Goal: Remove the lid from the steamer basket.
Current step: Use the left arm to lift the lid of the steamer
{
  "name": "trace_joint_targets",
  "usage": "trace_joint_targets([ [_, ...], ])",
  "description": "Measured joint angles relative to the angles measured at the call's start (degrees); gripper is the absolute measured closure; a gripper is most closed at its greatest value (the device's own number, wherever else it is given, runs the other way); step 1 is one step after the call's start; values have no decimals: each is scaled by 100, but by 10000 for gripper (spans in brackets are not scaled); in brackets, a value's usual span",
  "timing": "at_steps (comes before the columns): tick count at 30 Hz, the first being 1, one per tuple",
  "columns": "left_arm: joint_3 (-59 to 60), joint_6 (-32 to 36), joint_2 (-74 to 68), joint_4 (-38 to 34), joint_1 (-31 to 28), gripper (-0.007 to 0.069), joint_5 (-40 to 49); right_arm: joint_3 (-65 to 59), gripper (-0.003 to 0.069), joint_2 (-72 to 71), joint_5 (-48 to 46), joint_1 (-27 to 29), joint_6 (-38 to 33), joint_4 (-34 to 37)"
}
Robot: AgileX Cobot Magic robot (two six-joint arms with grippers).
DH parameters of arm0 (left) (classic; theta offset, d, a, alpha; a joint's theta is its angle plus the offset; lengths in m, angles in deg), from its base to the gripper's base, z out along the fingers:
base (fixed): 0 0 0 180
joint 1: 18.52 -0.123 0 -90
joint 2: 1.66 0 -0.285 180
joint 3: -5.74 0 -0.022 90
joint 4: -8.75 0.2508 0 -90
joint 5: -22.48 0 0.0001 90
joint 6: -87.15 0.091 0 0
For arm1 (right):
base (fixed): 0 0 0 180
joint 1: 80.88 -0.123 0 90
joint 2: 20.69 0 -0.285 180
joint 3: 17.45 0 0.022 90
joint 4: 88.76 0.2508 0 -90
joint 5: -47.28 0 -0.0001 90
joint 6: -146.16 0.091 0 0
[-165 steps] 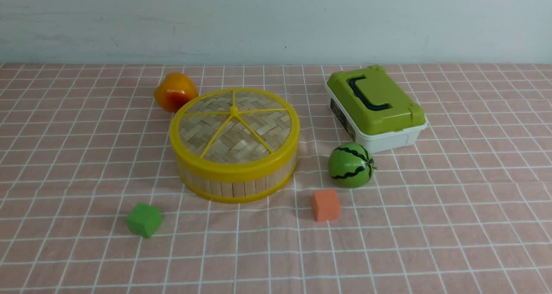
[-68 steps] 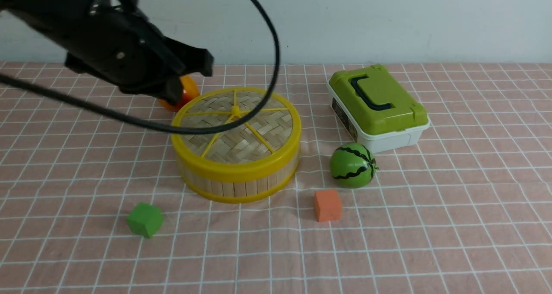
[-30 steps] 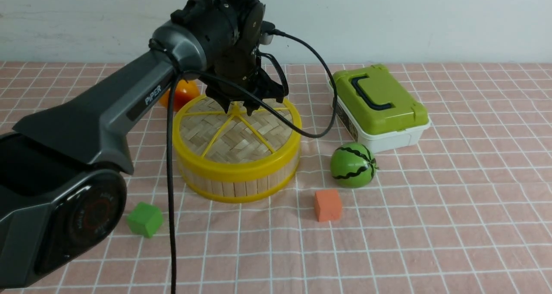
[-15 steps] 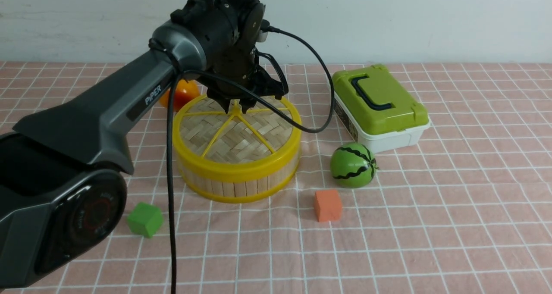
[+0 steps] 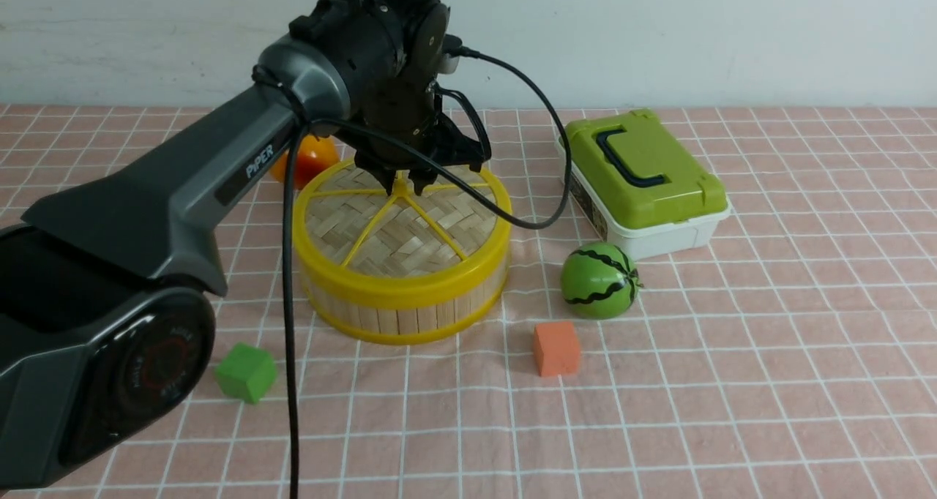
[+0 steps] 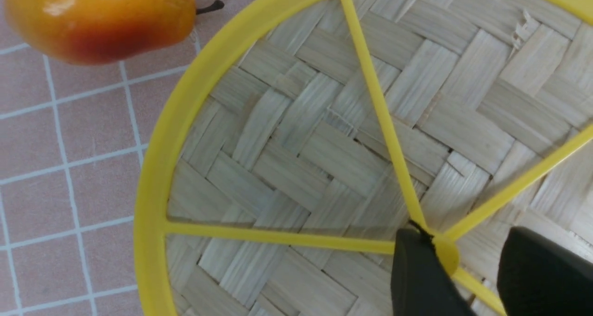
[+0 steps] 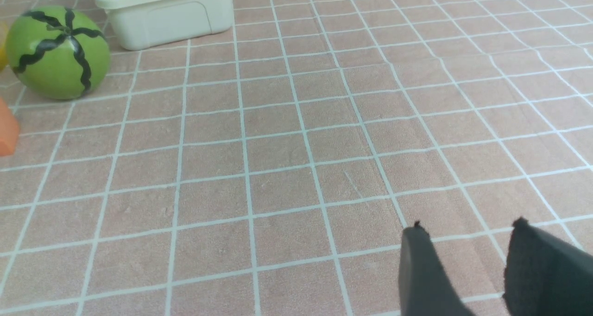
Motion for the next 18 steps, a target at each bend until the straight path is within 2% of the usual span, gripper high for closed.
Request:
trace_joint_targets([
  [4, 0, 10, -6, 19, 0, 405, 0, 0, 418, 0, 0, 0, 0, 0],
  [12, -47, 27, -137, 116, 0, 517, 152, 0, 418, 0, 0, 0, 0, 0],
  [18, -58, 27, -136, 120, 0, 521, 152, 0, 418, 0, 0, 0, 0, 0],
])
